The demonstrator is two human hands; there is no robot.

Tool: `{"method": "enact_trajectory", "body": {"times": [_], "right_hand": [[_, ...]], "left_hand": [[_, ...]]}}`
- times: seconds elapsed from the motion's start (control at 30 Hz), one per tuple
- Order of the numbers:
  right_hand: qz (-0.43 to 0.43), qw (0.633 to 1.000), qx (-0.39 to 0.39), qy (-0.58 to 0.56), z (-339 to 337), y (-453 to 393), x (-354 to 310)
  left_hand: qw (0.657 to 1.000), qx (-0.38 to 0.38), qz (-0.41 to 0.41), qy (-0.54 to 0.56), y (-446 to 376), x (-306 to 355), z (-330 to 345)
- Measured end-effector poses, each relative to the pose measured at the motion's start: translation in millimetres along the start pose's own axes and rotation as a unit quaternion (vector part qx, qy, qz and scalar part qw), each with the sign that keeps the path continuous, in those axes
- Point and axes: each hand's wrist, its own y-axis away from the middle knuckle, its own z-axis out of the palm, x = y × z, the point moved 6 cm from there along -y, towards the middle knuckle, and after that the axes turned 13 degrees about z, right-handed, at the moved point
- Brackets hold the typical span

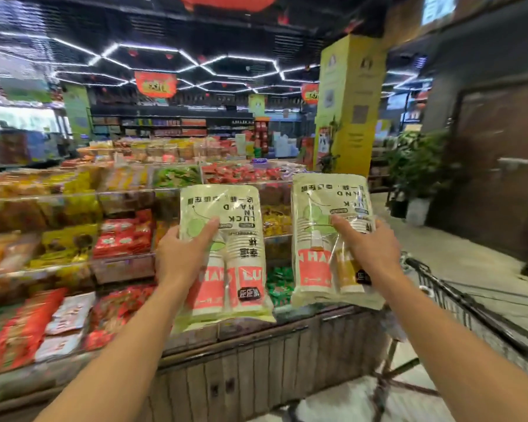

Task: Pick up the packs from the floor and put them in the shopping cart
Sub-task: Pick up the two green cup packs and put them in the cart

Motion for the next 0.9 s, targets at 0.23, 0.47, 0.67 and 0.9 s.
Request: {"method": "enact_trajectory", "body": {"times": [0.23, 0.47, 0.67, 0.9], "right_hand": [[0.020, 0.998, 0.063, -0.005, -135, -76, 53], [0.064, 0.985, 0.158, 0.017, -259, -133, 123], [0.087, 0.973, 0.209, 0.047, -346, -192, 167], [0.131, 0.950, 0.275, 0.060, -446, -283, 212]], "left_hand": [[0.995, -0.087, 0.014, 0.046, 32, 34, 184], [0.976, -0.200, 0.009, 0.089, 79, 60, 355], [0.955, -0.267, -0.034, 0.124, 118, 65, 511], [0.916, -0.362, -0.061, 0.161, 155, 89, 697]]}}
